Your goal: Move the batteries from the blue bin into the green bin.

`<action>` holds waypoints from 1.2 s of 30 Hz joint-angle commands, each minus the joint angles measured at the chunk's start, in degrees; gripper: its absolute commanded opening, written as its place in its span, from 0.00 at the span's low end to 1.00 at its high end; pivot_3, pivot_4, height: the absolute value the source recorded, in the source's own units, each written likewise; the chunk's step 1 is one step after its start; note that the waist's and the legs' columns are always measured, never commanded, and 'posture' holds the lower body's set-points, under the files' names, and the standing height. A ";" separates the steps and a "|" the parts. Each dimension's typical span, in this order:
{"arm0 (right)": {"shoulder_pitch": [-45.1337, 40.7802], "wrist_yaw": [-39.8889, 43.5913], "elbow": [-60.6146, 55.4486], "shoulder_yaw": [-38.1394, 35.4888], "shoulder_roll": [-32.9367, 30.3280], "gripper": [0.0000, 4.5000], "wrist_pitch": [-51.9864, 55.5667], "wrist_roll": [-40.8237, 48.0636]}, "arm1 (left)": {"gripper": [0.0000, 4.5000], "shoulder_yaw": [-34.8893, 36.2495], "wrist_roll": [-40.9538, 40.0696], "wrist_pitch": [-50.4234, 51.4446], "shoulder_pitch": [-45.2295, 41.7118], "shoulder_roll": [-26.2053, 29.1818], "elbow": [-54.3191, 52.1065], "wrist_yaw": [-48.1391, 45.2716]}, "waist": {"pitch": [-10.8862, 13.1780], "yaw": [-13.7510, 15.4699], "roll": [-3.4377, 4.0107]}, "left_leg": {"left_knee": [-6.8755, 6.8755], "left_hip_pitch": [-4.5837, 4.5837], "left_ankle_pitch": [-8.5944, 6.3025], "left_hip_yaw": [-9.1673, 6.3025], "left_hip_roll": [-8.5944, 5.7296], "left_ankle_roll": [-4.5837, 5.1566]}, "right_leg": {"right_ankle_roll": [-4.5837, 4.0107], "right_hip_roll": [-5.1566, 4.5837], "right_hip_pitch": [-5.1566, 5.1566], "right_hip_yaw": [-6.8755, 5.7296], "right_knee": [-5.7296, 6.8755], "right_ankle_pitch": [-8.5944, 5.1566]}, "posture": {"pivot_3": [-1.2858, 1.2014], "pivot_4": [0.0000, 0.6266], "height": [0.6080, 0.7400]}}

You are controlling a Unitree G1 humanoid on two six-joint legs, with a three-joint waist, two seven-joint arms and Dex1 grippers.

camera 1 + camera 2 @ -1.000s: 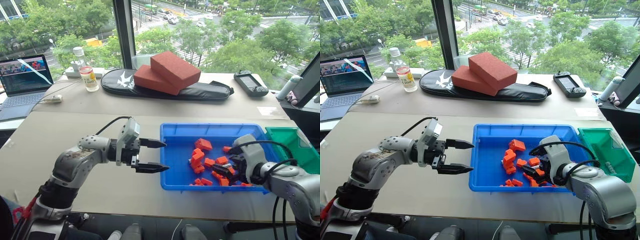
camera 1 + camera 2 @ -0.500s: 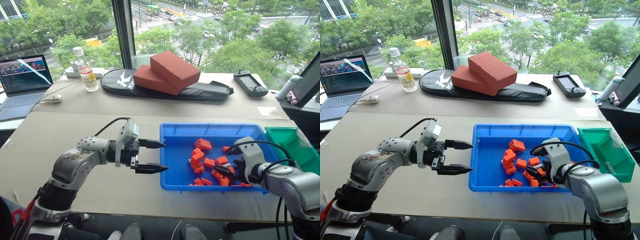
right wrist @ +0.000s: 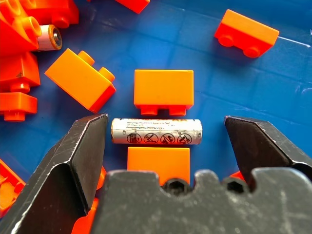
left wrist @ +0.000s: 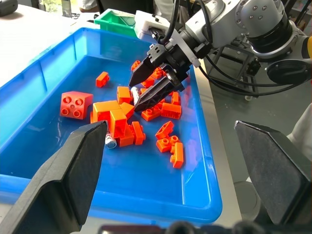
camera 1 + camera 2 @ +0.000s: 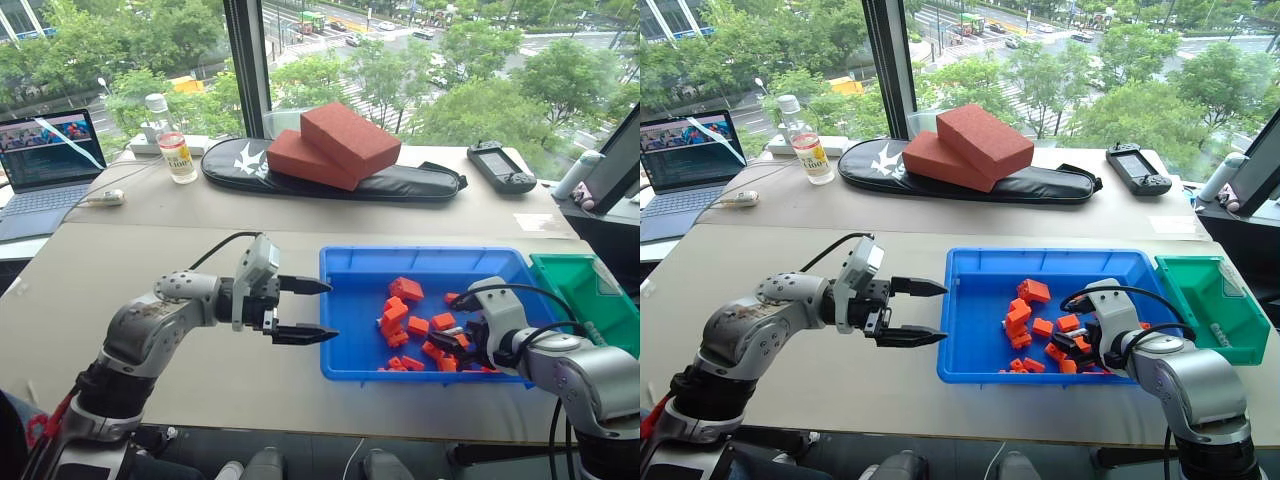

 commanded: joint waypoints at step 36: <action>-3.56 -10.29 11.38 -26.34 -4.58 0.87 -16.13 -13.43 | 1.00 0.12 0.28 -0.65 -1.60 -0.09 -0.81 0.08 | 0.00 -0.06 0.01 | -0.02 0.00 0.00 0.05 -0.01 0.00 | 0.00 -0.02 0.00 0.04 -0.02 0.00 | 0.52 0.24 1.00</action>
